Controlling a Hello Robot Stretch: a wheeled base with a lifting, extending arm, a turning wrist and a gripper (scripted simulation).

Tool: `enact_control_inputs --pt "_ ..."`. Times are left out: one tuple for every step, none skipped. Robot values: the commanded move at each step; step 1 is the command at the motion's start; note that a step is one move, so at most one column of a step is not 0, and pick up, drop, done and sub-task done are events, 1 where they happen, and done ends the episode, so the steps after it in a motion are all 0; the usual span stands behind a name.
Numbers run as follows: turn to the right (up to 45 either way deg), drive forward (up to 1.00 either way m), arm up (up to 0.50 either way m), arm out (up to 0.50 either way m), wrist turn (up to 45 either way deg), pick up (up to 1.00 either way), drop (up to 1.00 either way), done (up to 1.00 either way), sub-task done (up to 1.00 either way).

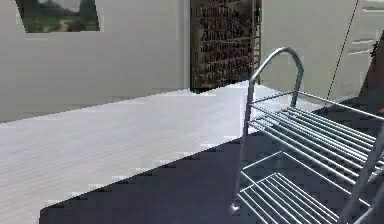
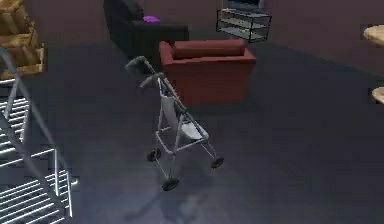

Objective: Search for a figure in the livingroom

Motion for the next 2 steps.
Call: enact_control_inputs --pt "45.0 0.0 0.0 0.0 0.0 0.0 0.0 0.0 0.0" --pt "45.0 0.0 0.0 0.0 0.0 0.0 0.0 0.0 0.0"
